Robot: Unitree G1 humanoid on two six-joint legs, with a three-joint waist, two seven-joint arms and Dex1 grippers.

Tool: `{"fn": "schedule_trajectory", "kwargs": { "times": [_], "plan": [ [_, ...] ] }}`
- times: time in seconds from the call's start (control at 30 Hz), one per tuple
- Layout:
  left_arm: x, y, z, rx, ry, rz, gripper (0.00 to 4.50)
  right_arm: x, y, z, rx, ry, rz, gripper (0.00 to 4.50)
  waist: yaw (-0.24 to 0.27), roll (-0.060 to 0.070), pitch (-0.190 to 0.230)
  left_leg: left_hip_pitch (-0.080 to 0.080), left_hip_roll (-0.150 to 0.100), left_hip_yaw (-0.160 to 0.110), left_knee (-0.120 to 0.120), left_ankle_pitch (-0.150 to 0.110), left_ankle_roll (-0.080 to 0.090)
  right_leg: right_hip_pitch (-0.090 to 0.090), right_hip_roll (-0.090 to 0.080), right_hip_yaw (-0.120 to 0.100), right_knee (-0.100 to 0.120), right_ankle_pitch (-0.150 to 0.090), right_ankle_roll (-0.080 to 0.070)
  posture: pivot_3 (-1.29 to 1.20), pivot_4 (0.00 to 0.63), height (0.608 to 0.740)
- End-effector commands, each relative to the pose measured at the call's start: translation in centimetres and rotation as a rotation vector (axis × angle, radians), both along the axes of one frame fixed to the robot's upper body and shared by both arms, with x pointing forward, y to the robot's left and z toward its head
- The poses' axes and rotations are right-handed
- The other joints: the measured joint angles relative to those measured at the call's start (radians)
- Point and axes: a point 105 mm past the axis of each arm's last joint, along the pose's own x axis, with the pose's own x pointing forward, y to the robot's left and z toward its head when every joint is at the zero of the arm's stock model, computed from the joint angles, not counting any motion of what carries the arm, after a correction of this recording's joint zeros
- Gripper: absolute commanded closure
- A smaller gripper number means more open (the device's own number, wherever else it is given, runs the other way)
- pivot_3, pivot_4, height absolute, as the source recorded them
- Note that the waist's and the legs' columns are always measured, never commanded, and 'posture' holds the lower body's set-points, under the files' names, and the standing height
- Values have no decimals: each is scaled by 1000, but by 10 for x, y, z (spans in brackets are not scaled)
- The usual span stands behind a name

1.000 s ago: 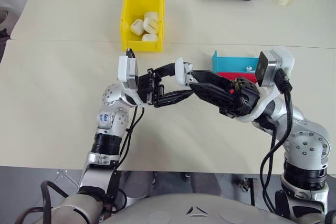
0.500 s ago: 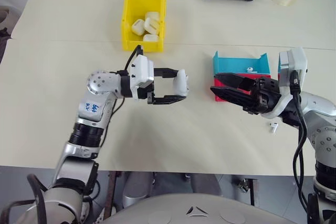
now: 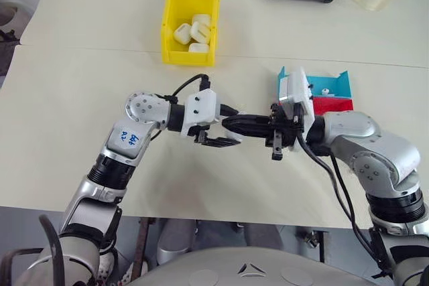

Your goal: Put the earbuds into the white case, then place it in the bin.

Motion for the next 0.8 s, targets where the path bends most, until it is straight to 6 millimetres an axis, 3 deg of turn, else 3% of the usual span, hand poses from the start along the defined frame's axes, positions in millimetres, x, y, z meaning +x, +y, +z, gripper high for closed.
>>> {"fn": "schedule_trajectory", "kwargs": {
  "times": [0.03, 0.27, 0.43, 0.53, 0.63, 0.8],
  "plan": [
    [-4, -3, 16, -36, -62, -20, 1688, 1, -6, -4, -20, -22, -1, 4463, 3, 0, 0, 0, 0, 0, 0, 0, 0, 0, 0, 0, 0, 0, 0, 0, 150, 740],
    [-9, 5, 29, -152, -62, -11, 1688, 9, -40, -14, -1, -1, -82, 4463, 5, 0, 0, 0, -1, -1, 0, 0, 0, 0, -1, -1, 0, 0, 0, 0, 150, 740],
    [-3, 15, 38, -275, -9, 113, 1688, 6, -54, 5, 146, -66, -110, 4463, 6, 0, 0, 0, -1, -1, 0, 1, 0, 1, -1, -1, 1, 0, 0, 0, 150, 740],
    [20, 38, 58, -451, -43, 349, 1688, 4, -75, 15, 195, -113, -208, 3939, 6, 0, 0, 0, -1, -1, 0, 1, 0, 1, -1, -1, 1, 0, 0, 0, 150, 740],
    [46, 61, 72, -529, -89, 576, 1688, 6, -89, 24, 221, -205, -308, 2945, 6, -1, 1, 0, -1, -1, 1, 1, 0, 1, -1, -1, 1, 0, 0, 0, 150, 740],
    [79, 82, 95, -595, -169, 699, 1688, 12, -105, 22, 196, -250, -421, 1285, 8, -1, 1, 1, -1, -1, 1, 2, -1, 1, -1, -1, 3, 0, 0, 0, 150, 740]
  ]
}}
